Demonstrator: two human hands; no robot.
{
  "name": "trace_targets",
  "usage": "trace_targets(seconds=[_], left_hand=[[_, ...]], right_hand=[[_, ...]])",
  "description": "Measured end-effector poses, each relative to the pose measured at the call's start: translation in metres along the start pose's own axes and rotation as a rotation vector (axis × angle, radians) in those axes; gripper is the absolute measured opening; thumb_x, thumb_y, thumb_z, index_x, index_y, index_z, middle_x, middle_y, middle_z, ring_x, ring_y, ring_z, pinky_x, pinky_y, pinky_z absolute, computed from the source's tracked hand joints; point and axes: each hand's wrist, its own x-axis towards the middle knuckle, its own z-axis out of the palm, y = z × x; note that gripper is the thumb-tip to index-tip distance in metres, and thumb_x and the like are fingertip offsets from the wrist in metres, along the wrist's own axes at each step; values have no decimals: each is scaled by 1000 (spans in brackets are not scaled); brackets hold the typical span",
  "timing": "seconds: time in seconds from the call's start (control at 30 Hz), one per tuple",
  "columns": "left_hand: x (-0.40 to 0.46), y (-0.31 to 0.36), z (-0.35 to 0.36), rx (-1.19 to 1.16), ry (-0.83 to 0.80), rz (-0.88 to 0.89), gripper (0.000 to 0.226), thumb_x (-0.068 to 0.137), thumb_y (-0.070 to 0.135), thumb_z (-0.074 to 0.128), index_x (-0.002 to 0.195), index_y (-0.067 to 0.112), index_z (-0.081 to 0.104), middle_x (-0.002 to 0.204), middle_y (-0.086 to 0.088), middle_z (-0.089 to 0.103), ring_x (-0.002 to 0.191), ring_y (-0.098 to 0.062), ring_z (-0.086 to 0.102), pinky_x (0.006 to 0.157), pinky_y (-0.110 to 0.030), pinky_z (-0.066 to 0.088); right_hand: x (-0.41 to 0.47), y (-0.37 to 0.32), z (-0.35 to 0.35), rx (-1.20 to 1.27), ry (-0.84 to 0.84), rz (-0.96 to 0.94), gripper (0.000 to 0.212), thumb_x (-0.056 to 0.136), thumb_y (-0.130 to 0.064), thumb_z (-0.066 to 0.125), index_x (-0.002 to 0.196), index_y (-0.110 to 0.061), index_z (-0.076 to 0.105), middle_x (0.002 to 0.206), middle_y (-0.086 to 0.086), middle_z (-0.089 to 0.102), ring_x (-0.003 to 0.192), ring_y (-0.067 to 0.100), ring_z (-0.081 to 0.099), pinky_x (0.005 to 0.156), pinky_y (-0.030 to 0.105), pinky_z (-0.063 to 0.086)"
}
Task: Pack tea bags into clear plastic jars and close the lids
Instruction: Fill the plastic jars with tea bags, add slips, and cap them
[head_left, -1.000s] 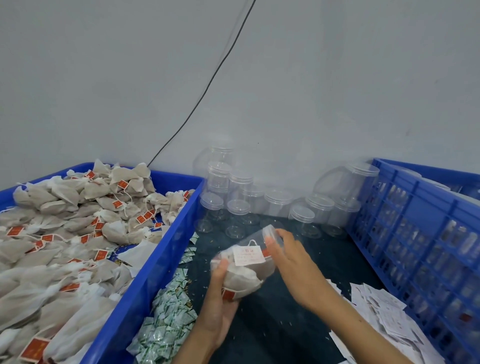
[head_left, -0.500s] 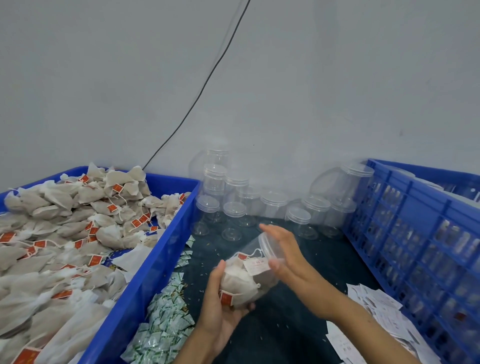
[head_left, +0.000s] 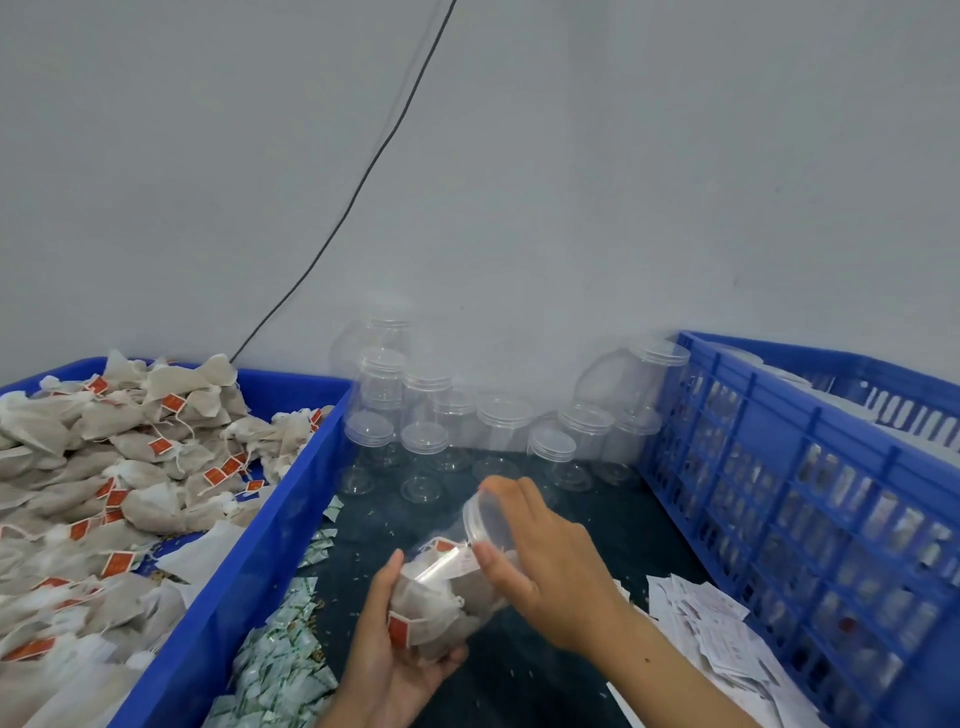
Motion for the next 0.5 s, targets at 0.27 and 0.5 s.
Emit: trace_targets(seconds=[0.27, 0.5], left_hand=[[-4, -2, 2, 64, 60, 160, 54, 76, 53, 53, 103, 8, 67, 76, -17, 65, 54, -22, 58, 45, -26, 42], [-9, 1, 9, 13, -76, 232, 52, 85, 48, 44, 104, 11, 74, 111, -24, 68, 89, -32, 71, 69, -40, 60]], right_hand=[[-3, -10, 4, 1, -11, 119, 77, 75, -75, 1, 132, -31, 26, 116, -9, 38, 80, 20, 57, 70, 33, 40], [-10, -22, -13, 140, -22, 176, 59, 86, -74, 24, 134, -38, 26, 121, -9, 39, 104, 18, 53, 87, 38, 44]])
